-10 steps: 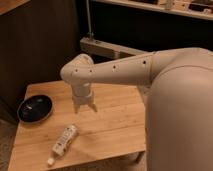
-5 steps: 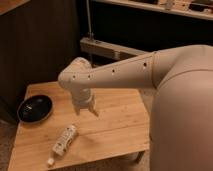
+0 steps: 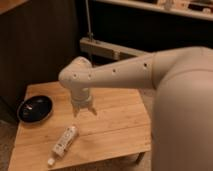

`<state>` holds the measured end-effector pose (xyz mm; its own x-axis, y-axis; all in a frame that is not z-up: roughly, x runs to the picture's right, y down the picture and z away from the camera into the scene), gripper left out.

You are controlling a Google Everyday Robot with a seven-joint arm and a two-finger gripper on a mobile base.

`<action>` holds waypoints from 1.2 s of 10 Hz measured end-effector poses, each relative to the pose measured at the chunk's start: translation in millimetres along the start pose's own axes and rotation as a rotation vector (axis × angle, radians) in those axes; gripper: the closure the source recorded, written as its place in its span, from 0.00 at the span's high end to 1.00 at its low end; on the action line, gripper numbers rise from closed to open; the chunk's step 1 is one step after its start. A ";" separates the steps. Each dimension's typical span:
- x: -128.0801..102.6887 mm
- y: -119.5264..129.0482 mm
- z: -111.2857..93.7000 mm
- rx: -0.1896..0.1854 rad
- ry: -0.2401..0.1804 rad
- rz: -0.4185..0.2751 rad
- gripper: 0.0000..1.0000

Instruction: Place the bottle in the ceramic bowl

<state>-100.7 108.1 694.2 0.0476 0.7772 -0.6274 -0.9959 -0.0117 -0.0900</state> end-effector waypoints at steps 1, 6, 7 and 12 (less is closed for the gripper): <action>0.7 -1.6 0.8 -0.070 -0.005 0.007 0.65; 15.7 14.9 -12.9 -0.297 -0.099 -0.527 0.65; 21.6 21.0 -15.3 -0.292 -0.124 -0.670 0.65; 35.4 37.1 -20.5 -0.270 -0.179 -0.959 0.65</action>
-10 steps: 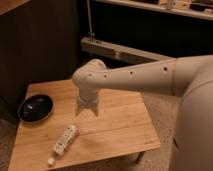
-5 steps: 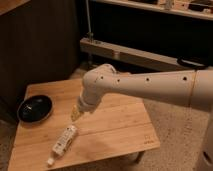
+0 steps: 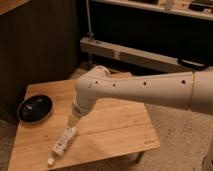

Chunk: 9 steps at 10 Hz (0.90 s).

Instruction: Place the bottle in the ceramic bowl

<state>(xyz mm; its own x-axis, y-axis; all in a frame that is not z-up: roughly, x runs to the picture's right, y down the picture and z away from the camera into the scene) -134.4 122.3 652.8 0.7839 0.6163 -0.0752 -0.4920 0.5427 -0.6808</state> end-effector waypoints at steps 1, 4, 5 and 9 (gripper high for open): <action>-0.3 -0.3 -0.1 0.000 -0.001 -0.003 0.65; -10.7 -8.5 -0.4 0.012 0.019 -0.121 0.65; -18.3 -9.5 0.6 0.001 0.040 -0.239 0.65; -36.1 -15.3 3.4 -0.130 0.106 -0.665 0.65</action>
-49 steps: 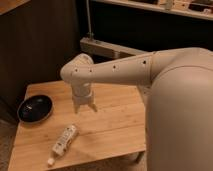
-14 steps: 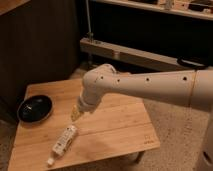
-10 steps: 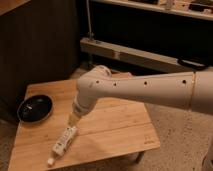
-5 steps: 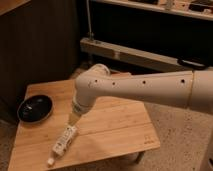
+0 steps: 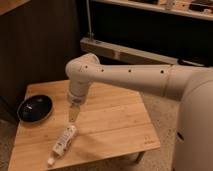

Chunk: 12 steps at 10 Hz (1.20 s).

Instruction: Place the bottle in the ceramic bowl

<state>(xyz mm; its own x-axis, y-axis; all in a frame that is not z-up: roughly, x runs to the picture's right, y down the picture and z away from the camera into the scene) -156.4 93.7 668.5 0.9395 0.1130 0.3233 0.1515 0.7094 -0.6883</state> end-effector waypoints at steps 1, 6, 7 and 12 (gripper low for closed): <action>-0.3 -1.7 -0.2 -0.021 0.001 -0.057 0.65; -3.7 -4.1 1.6 -0.044 -0.063 -0.182 0.65; -11.5 -1.1 9.7 -0.036 -0.072 -0.225 0.65; -6.2 29.2 90.6 0.006 -0.046 -0.443 0.65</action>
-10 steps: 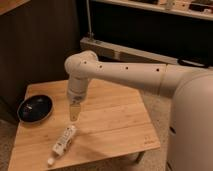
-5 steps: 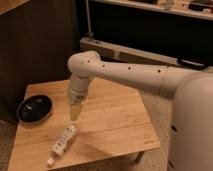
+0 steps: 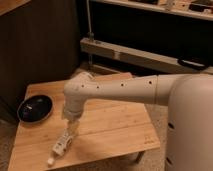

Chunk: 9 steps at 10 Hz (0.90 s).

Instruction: Place the bottle in the ceramic bowl

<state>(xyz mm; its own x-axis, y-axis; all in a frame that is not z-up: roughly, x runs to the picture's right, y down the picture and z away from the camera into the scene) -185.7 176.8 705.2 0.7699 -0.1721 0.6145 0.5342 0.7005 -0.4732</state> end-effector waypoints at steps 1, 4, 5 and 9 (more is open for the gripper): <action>3.0 6.7 11.9 -0.001 0.003 -0.023 0.65; 15.0 14.9 42.0 -0.024 0.009 -0.063 0.65; 16.0 13.3 46.8 -0.027 0.008 -0.073 0.65; 19.5 2.3 67.5 -0.040 -0.011 -0.104 0.65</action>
<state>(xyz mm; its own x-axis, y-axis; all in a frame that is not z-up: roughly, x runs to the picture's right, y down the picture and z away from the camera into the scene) -193.0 221.8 758.7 0.7058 -0.2343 0.6685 0.6244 0.6514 -0.4310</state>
